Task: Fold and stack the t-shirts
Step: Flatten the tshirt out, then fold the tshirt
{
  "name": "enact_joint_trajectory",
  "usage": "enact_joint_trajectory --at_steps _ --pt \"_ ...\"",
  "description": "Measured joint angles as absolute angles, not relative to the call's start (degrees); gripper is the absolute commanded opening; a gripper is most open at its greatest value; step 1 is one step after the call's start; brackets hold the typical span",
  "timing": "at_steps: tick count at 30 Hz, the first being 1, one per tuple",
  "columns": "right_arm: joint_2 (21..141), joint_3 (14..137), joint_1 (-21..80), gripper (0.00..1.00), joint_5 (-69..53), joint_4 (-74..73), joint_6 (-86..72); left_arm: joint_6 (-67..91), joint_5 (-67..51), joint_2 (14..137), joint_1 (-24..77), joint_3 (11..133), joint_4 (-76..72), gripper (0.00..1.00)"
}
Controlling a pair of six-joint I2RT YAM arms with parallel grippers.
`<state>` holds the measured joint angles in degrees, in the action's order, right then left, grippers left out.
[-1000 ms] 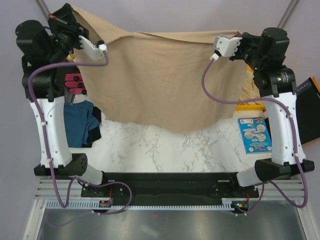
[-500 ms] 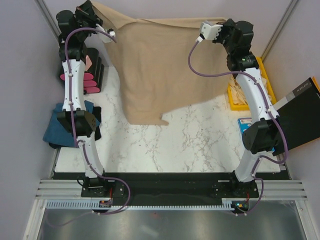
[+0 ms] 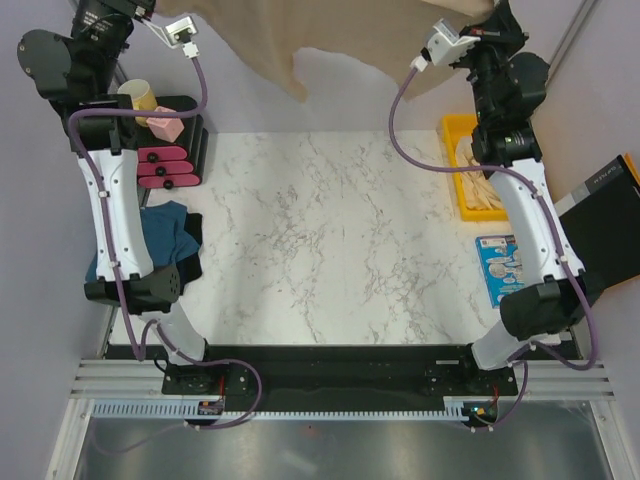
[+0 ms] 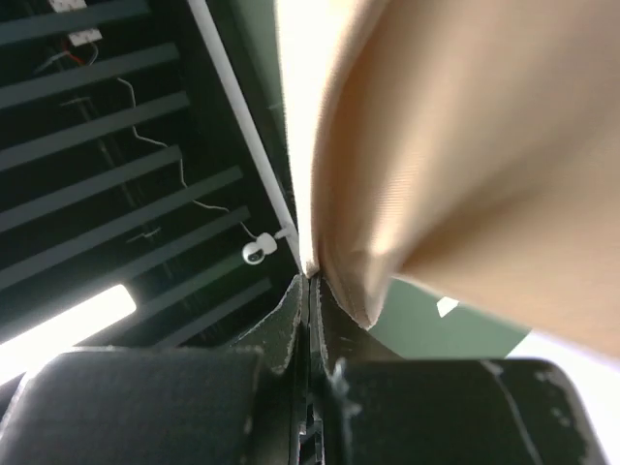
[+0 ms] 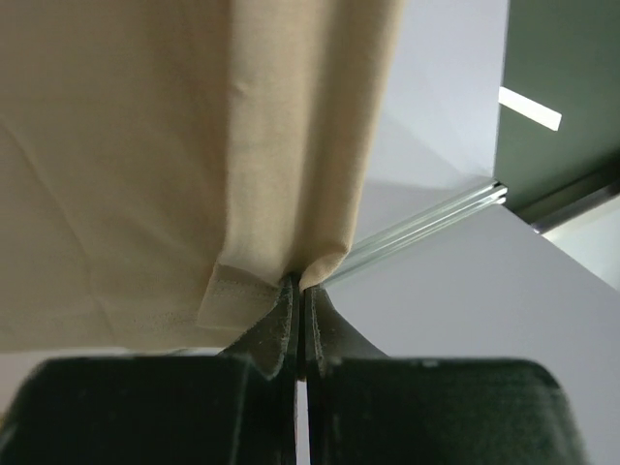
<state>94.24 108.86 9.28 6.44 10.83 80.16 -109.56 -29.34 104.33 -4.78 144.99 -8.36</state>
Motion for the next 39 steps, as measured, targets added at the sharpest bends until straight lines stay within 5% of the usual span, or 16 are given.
enact_joint_trajectory --at_steps 10,15,27,39 --pt "79.50 78.46 9.21 0.00 2.79 -1.10 77.95 -109.01 -30.76 83.79 -4.97 89.30 -17.76 0.02" --pt "77.76 70.61 7.92 0.00 -1.63 -15.16 78.24 -109.84 -31.88 75.83 -5.61 63.18 -6.15 0.02" --pt "76.97 68.69 6.15 0.00 -7.22 -52.47 86.28 -111.24 -36.25 52.56 -5.93 55.55 33.21 0.02" --pt "77.71 63.46 7.84 0.00 -8.40 -62.24 86.74 -112.68 -32.45 55.35 -6.04 54.11 67.75 0.02"
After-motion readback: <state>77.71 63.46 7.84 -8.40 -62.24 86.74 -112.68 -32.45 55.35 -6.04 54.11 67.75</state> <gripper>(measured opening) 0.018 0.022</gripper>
